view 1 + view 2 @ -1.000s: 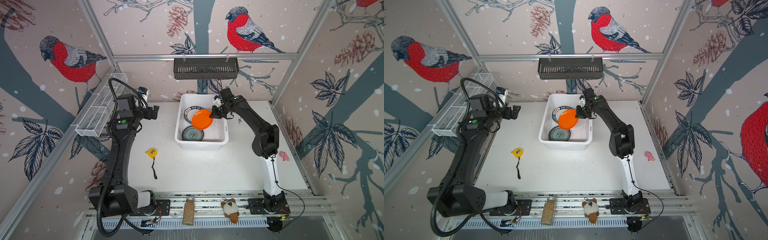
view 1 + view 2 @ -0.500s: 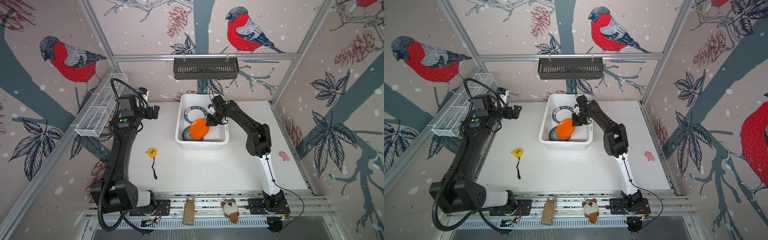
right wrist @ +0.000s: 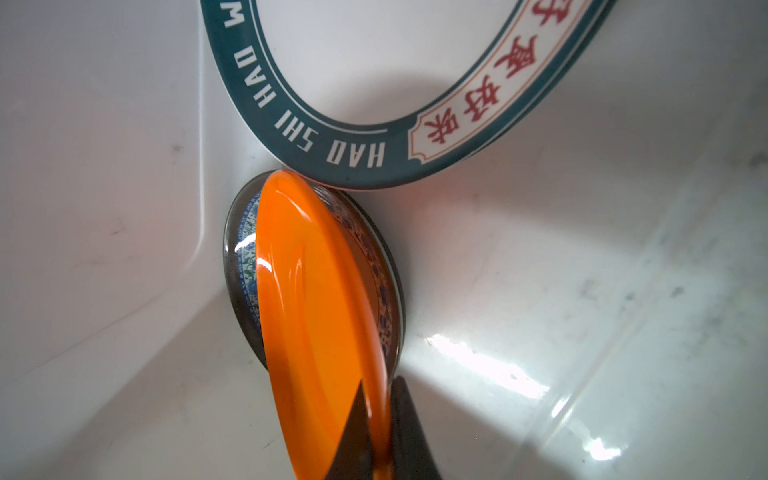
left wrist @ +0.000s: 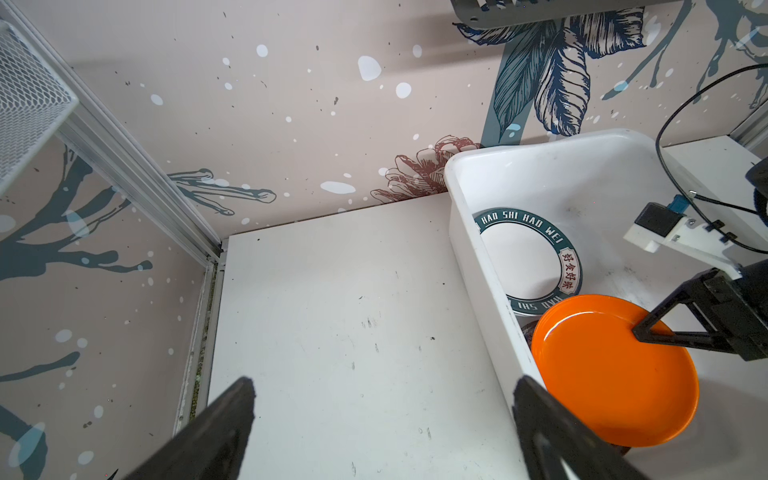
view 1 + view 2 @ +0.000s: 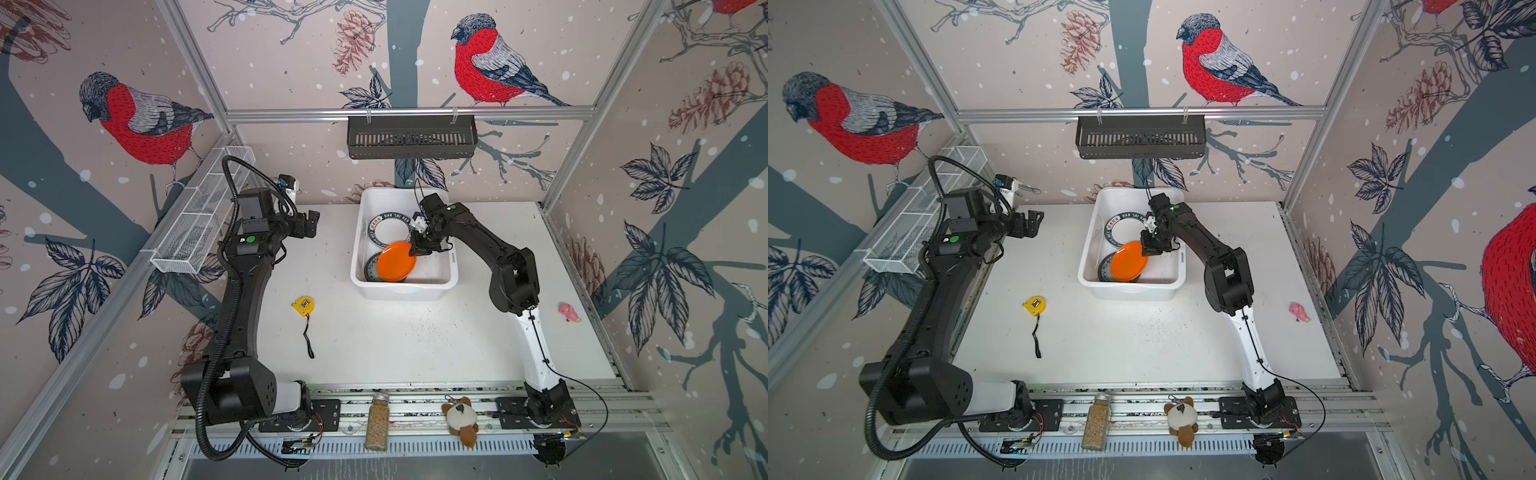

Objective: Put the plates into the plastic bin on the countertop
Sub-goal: 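Lower the orange plate into the bin onto the patterned plate with the right gripper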

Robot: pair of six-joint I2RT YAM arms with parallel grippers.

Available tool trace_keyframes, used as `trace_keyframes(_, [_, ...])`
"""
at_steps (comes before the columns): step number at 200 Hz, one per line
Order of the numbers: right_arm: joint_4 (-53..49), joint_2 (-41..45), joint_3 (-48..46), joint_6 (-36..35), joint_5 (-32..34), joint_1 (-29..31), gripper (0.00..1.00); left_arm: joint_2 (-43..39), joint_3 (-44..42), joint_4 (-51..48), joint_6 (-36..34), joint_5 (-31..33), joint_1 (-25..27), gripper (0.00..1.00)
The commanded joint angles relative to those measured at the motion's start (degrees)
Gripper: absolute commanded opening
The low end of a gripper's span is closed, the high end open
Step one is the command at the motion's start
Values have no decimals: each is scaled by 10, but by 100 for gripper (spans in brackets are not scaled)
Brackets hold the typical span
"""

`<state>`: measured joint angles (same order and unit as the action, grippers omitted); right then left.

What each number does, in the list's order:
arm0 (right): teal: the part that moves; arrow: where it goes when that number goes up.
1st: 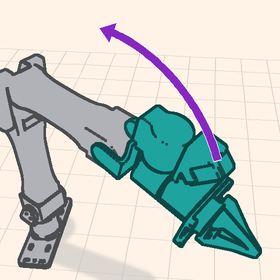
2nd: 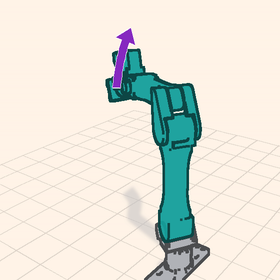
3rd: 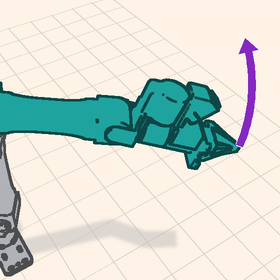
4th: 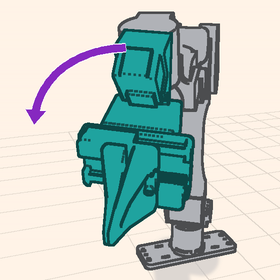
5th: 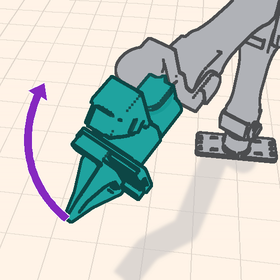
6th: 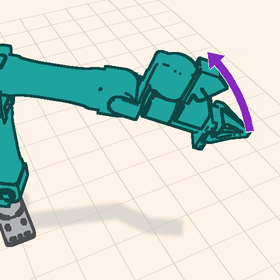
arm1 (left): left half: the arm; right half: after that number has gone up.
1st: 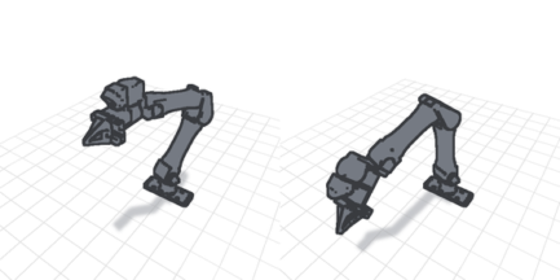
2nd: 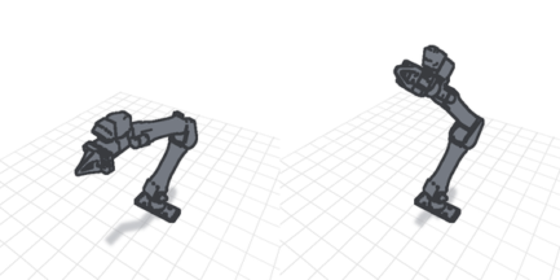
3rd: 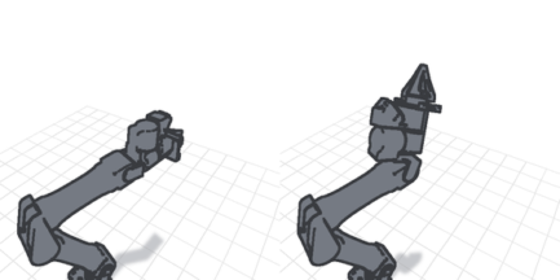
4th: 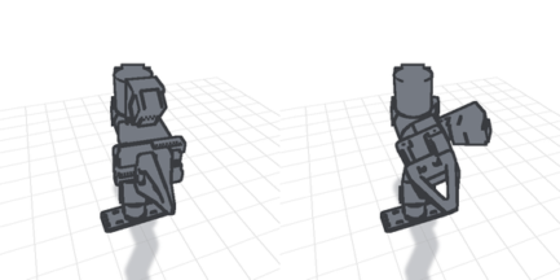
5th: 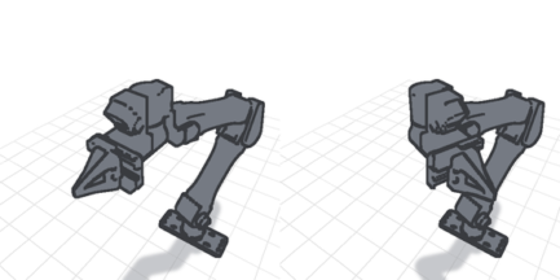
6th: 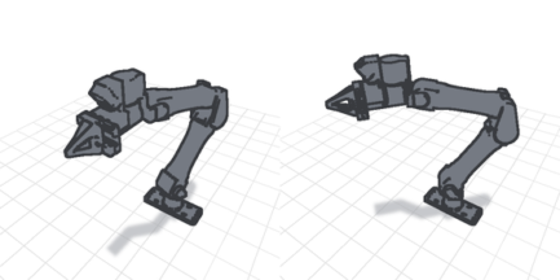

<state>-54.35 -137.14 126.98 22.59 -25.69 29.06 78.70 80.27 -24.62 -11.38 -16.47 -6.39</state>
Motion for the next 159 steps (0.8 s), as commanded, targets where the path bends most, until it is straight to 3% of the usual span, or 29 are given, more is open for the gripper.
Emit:
trace_keyframes(1, [6, -5, 1, 7, -14, 3, 9, -3, -2, 26, 2, -3, 1, 96])
trace_keyframes(159, [11, -19, 1, 24, -19, 15, 20, -21, -14, 24, -6, -4, 0, 96])
